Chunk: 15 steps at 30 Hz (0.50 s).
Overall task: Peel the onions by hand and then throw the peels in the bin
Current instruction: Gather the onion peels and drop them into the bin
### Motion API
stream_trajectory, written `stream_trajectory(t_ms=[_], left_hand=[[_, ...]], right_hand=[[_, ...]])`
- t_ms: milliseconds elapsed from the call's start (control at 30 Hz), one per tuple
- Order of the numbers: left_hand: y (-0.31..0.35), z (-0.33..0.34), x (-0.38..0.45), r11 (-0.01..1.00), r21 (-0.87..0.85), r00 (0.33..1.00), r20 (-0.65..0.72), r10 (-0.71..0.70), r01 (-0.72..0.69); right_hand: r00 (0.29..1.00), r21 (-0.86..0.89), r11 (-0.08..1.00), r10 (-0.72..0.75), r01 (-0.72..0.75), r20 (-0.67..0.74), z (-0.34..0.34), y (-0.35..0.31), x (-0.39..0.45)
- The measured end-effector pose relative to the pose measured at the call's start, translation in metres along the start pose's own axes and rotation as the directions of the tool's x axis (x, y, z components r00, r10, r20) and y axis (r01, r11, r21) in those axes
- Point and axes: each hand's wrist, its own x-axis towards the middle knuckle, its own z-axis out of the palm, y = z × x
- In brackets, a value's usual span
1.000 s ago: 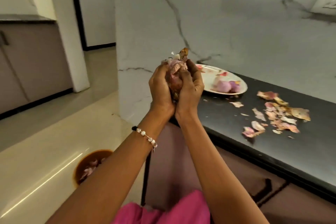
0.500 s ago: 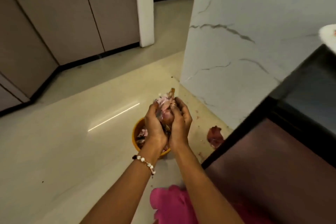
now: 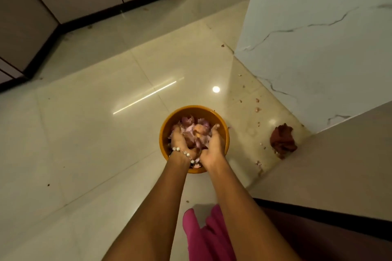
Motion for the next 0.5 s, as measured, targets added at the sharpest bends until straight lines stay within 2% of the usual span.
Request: stream_trajectory(t_ms=[133,233,300,367,433,500], left_hand=[[0.006,-0.018,0.034,1.0,0.029,0.99,-0.142,0.006,-0.002],[0.002,-0.046,0.07,0.981,0.193,0.977,-0.206,0.045,-0.004],[-0.001,-0.054,0.078,0.958,0.284,0.963,-0.248,0.109,-0.036],[0.002,-0.038,0.03,0.938,0.325,0.938,-0.273,0.214,-0.119],[0.004,-0.028,-0.002,0.898,0.376,0.914,-0.236,0.33,-0.227],[0.006,-0.025,-0.02,0.856,0.441,0.913,-0.164,0.374,-0.271]], right_hand=[[0.996,0.119,0.992,0.052,-0.043,-0.074,-0.01,-0.002,0.014],[0.987,0.108,0.994,0.026,-0.009,-0.156,-0.017,-0.002,0.009],[0.987,0.087,0.996,0.011,0.003,-0.161,-0.018,-0.006,0.004],[0.988,0.023,0.999,-0.027,0.031,-0.15,-0.021,-0.007,-0.003],[0.985,-0.059,0.994,-0.097,0.089,-0.142,-0.024,-0.01,-0.014],[0.971,-0.201,0.966,-0.194,0.165,-0.138,-0.026,-0.017,-0.034]])
